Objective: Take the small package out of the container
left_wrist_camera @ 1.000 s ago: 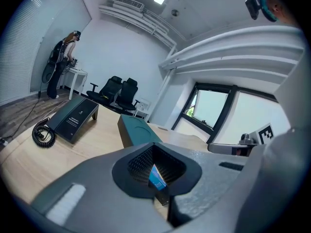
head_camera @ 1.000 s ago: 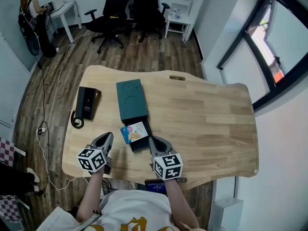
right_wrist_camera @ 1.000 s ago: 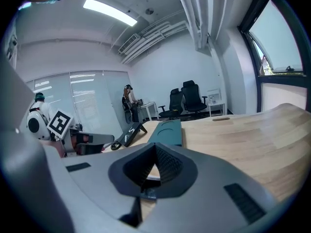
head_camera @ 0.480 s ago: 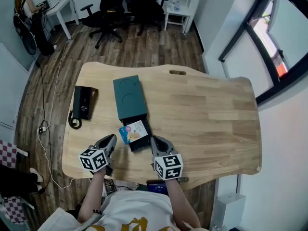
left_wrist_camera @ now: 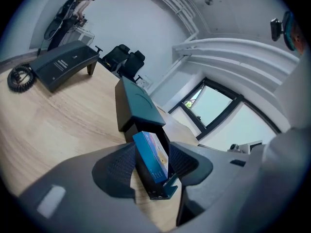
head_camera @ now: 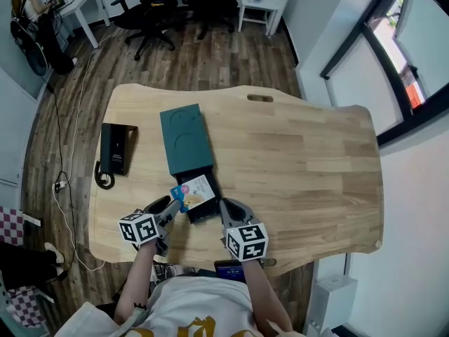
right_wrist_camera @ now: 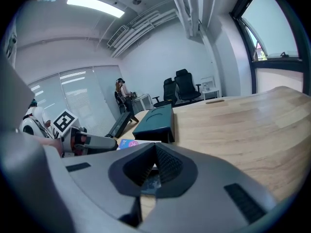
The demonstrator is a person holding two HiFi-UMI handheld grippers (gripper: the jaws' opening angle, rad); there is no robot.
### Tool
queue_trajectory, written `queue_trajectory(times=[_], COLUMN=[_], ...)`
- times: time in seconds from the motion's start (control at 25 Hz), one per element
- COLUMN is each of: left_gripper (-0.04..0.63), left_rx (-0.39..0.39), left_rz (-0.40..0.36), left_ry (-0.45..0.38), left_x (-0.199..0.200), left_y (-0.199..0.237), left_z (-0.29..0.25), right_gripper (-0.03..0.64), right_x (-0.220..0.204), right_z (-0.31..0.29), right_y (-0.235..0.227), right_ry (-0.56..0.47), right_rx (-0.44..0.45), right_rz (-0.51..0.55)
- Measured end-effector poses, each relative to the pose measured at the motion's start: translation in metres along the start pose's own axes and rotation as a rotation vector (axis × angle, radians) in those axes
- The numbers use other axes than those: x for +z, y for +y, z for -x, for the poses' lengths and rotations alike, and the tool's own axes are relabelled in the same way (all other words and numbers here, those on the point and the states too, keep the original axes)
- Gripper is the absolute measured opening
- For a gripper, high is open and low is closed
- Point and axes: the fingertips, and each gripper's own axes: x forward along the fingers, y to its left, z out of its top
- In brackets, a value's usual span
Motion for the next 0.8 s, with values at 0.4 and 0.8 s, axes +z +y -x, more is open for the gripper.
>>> queue_trajectory(times=[0.4, 0.8], left_gripper=[0.220, 0.161], left_rx=[-0.044, -0.111], left_rz=[0.111, 0.261], left_ry=[0.087, 0.083], left_x=[-0.013, -0.012], left_y=[0.007, 0.008], left_z=[-0.030, -0.041], right_gripper=[0.003, 0.003], right_x=[0.000, -0.007], right_z=[-0.021, -0.028], right_y=[-0.015, -0.023], right_ry=[0.023, 0.051], right_rx=[-0.001, -0.005], right_rz=[-0.046, -0.063])
